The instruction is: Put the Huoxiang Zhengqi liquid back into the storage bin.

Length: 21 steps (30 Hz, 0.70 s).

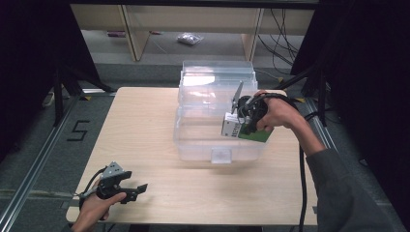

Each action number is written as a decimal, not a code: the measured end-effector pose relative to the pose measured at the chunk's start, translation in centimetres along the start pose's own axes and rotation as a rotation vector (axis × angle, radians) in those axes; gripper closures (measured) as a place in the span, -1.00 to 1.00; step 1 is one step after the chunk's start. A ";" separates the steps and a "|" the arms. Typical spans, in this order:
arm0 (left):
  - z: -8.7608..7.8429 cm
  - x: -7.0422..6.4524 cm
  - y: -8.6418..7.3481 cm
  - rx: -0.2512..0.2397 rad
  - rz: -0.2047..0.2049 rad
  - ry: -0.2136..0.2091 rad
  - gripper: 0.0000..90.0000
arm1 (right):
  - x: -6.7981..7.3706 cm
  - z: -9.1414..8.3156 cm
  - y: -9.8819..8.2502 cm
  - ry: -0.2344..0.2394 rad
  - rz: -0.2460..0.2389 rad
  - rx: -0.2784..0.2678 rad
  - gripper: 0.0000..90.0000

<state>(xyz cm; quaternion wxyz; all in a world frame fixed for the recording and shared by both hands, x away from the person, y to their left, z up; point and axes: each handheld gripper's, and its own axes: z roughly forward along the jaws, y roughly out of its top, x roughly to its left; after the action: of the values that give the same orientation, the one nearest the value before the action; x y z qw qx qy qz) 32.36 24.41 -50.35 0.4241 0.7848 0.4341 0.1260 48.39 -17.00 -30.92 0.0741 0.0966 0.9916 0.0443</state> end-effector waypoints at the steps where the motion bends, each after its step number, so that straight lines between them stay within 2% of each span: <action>1: 0.0 0.0 0.0 -0.002 -0.001 -0.002 -0.65 | -0.3 0.2 0.0 -0.001 -0.021 -0.009 0.44; 5: 0.0 0.0 0.0 -0.002 0.002 -0.003 -0.65 | -0.8 0.7 0.2 0.010 0.001 0.008 0.44; 7: 0.0 0.0 0.0 -0.002 0.001 -0.003 -0.65 | -1.4 1.3 0.2 0.009 -0.018 0.001 0.44; 8: 0.0 0.0 0.0 -0.001 0.000 -0.002 -0.65 | -1.4 1.4 0.3 0.009 -0.010 0.005 0.44; 9: 0.0 0.0 0.0 -0.001 0.000 -0.003 -0.65 | -1.8 1.8 0.2 0.005 -0.043 -0.009 0.44; 10: 0.0 0.0 0.0 -0.002 0.000 -0.002 -0.65 | -1.6 1.9 0.4 0.015 -0.002 0.015 0.44; 11: 0.0 0.0 0.0 -0.001 0.001 -0.003 -0.65 | -1.8 2.1 0.4 0.021 -0.006 0.025 0.44; 12: 0.0 0.0 0.0 -0.002 0.000 -0.003 -0.65 | -2.0 2.4 0.4 0.017 -0.018 0.012 0.44; 14: -0.2 0.2 0.0 0.025 0.029 -0.004 -0.65 | -2.1 2.6 0.5 0.031 -0.002 0.026 0.44; 15: -0.2 0.2 0.0 0.026 0.028 -0.004 -0.65 | -2.3 2.8 0.4 0.024 -0.009 0.017 0.44; 17: -0.2 0.2 0.0 0.025 0.027 -0.004 -0.65 | -2.5 3.5 0.4 0.038 -0.004 0.026 0.44; 18: -0.1 0.1 0.0 0.015 0.014 0.001 -0.65 | -2.8 3.8 0.4 0.031 -0.033 0.008 0.44; 20: -0.1 0.2 0.0 0.018 0.026 0.001 -0.65 | -2.9 4.0 0.4 0.034 -0.036 0.011 0.44; 21: -0.1 0.2 0.0 0.017 0.026 0.002 -0.65 | -2.8 4.2 0.3 0.029 -0.006 0.037 0.44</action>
<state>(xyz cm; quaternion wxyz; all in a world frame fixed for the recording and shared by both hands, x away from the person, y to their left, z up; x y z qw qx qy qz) 32.39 24.64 -50.32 0.4151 0.7939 0.4253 0.1283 51.81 -16.91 -34.60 0.0578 0.0942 0.9935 0.0270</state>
